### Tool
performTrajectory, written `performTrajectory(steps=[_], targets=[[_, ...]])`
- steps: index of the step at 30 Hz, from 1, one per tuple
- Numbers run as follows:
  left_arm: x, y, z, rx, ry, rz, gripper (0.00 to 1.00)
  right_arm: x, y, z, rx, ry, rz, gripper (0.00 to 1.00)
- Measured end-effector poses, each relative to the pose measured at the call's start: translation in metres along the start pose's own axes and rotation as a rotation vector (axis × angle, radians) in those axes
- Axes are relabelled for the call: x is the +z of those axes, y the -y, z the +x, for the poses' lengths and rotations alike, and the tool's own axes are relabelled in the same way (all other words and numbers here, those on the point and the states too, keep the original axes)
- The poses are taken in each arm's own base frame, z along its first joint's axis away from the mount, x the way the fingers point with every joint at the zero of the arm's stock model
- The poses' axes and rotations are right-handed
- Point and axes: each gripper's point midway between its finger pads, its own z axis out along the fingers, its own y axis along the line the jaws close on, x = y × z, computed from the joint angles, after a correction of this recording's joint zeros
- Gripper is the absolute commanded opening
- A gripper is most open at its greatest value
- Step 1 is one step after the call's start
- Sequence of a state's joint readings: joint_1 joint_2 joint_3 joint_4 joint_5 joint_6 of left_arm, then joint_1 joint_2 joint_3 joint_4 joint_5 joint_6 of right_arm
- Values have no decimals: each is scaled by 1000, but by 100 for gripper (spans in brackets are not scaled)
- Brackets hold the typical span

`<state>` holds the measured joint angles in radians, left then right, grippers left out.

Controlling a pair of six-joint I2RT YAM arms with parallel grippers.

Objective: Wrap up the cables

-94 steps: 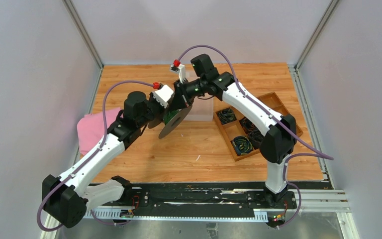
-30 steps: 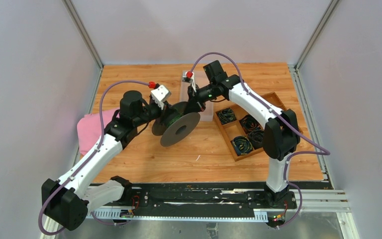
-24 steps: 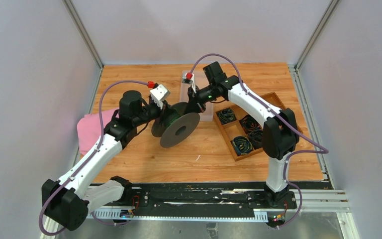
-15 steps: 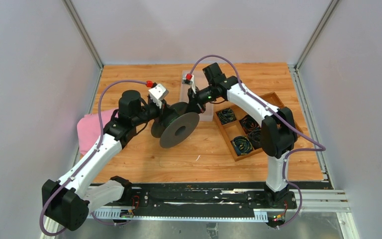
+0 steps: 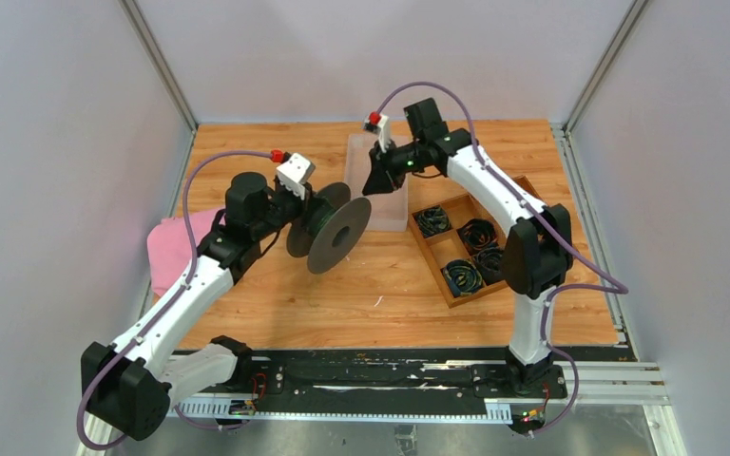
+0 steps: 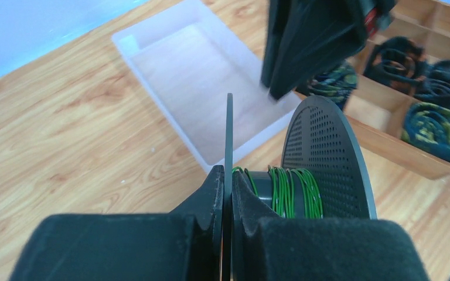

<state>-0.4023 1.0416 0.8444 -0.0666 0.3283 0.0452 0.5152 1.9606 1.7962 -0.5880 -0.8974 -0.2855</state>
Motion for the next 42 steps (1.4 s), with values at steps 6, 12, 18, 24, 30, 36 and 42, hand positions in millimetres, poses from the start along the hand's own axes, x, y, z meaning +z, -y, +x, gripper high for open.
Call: performTrajectory(steps=[6,12,18,24,30,36,42], targets=[[-2,-35,8,-72,-19,-212,0,-42,46,-17,83,62,220,54],[-10,-62,34,-182,-106,-408,0,-44,26,5,137,76,259,54],[-18,-80,56,-323,-185,-552,0,-13,-4,34,196,120,178,55],[-31,-106,69,-480,-203,-713,0,29,-35,64,318,146,59,56],[-41,-117,69,-579,-172,-822,0,65,-69,91,343,153,-37,57],[-48,-128,75,-719,-144,-859,0,101,-97,109,319,105,-117,57],[-48,-127,86,-804,-143,-851,0,109,-104,114,290,86,-138,57]])
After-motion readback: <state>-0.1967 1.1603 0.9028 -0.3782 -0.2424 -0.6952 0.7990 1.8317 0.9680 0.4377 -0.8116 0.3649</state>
